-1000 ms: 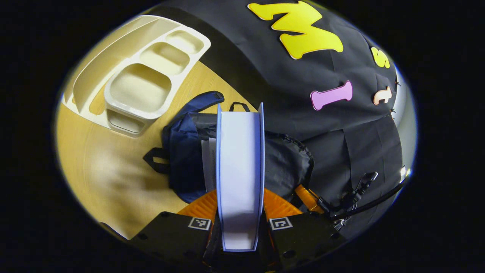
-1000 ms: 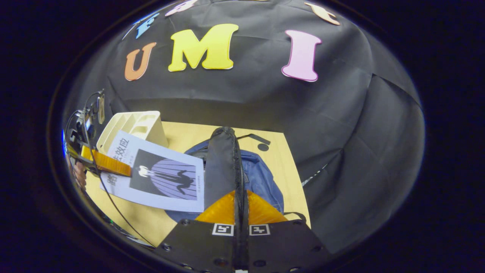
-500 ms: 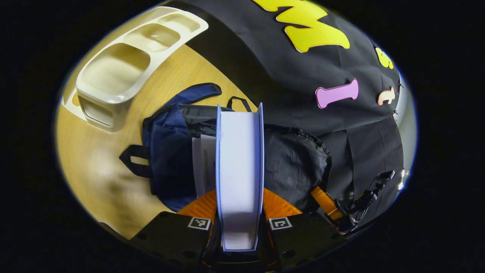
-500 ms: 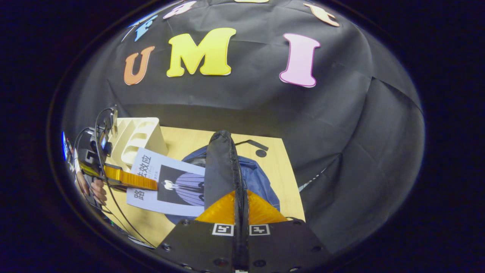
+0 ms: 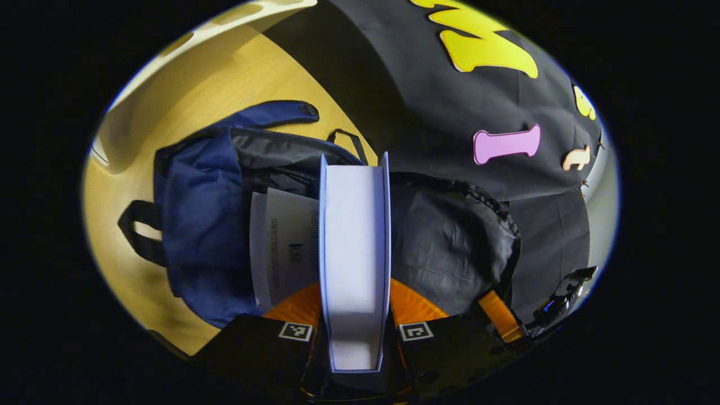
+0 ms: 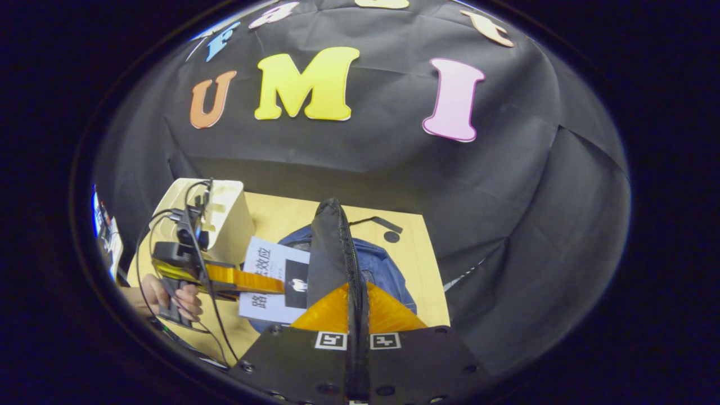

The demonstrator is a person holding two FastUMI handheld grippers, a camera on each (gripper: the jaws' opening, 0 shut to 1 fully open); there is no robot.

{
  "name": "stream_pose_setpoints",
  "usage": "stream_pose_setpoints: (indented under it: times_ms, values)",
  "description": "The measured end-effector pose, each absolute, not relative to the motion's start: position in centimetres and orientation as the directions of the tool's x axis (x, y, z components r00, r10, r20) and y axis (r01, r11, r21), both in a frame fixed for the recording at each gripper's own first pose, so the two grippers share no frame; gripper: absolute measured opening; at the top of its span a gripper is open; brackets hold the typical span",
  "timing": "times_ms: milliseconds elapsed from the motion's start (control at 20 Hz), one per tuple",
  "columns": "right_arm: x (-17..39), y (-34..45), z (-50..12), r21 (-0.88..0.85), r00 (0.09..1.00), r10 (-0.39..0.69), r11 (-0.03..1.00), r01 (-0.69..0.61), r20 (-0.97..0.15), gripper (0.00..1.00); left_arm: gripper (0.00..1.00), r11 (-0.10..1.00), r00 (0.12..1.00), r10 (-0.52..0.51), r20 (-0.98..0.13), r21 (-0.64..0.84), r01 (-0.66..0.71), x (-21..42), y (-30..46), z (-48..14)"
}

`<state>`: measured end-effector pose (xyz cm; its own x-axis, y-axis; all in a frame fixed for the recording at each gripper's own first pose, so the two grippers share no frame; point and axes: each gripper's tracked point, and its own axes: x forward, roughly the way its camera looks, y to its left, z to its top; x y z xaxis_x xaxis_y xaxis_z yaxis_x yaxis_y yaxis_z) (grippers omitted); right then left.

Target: Open the schoolbag, grab two books from the bookshelf and put them into the schoolbag.

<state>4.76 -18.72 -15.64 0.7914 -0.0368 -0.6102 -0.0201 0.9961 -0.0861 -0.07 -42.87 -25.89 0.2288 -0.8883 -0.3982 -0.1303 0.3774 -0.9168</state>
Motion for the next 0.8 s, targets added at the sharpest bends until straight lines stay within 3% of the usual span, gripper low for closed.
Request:
stream_pose_setpoints:
  times_ms: [450, 600, 650, 750, 800]
  values:
    - [4.9, -18.7, -15.9, -0.093, 0.785, -0.041, 0.995, -0.021, -0.619, 0.0, 0.43, 0.329, 0.192, -0.915, -0.354, -0.932, -0.15, 0.5, -46.7, -28.8]
    - [5.0, -18.6, -16.5, -0.081, 0.777, -0.033, 0.996, -0.024, -0.629, 0.0, 0.69, 0.426, 0.126, -0.889, -0.44, -0.896, -0.123, -0.3, -46.4, -30.4]
    - [5.0, -18.6, -16.7, -0.074, 0.775, -0.029, 0.997, -0.024, -0.631, 0.0, 0.63, 0.458, 0.115, -0.875, -0.471, -0.881, -0.121, -0.4, -46.0, -30.8]
    - [5.1, -18.6, -16.8, -0.063, 0.772, -0.023, 0.998, -0.022, -0.636, 0.0, 0.72, 0.534, 0.088, -0.835, -0.543, -0.838, -0.113, -0.5, -44.9, -31.6]
    - [5.1, -18.6, -16.9, -0.059, 0.77, -0.02, 0.998, -0.022, -0.638, 0.0, 0.63, 0.576, 0.06, -0.81, -0.584, -0.81, -0.109, -1.0, -44.4, -32.2]
